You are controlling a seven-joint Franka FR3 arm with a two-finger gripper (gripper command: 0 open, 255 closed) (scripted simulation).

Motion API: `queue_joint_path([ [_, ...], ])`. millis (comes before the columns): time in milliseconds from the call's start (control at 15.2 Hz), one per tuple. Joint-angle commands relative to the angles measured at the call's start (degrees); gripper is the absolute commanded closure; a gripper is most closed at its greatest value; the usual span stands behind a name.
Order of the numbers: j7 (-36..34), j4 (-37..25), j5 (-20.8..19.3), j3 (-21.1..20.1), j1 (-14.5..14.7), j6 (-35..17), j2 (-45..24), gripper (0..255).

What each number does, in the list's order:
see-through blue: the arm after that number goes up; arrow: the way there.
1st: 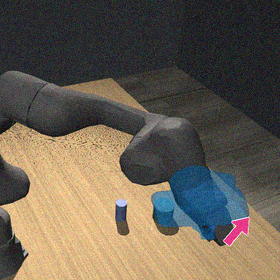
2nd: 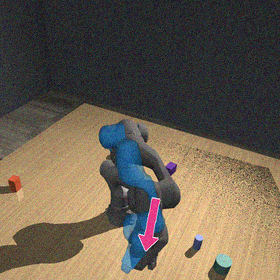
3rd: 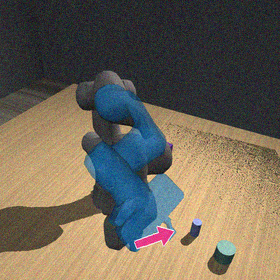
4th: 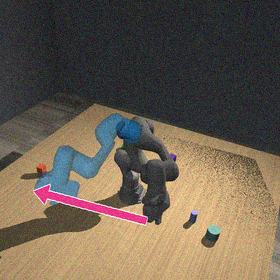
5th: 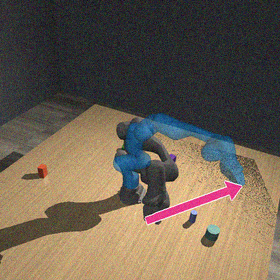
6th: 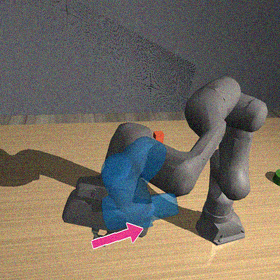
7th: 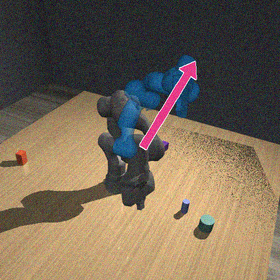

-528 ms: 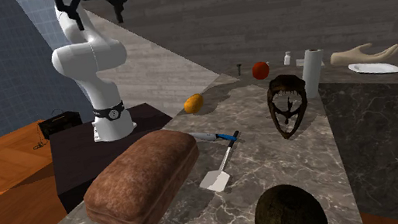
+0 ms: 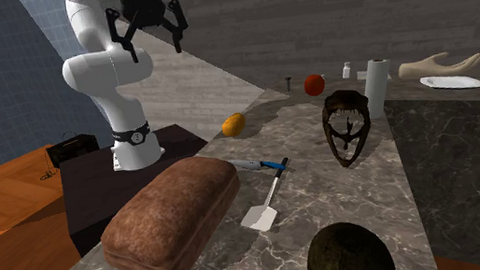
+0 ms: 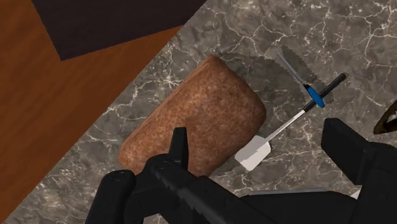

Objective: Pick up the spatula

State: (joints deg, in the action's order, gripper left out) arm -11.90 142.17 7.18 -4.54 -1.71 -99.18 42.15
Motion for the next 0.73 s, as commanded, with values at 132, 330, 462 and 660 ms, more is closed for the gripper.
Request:
queue_joint_path([
  [132,-9.14,2.88,3.01,-4.88,-0.50,-7.15,-3.92,0],
  [330,-15.82,3.73,4.82,-8.55,-0.98,-12.75,-8.43,0],
  [462,-20.31,3.79,5.67,-10.94,-1.42,-16.53,-12.01,0],
  [660,-27.20,3.11,6.22,-14.40,-2.35,-22.17,-18.11,0],
])
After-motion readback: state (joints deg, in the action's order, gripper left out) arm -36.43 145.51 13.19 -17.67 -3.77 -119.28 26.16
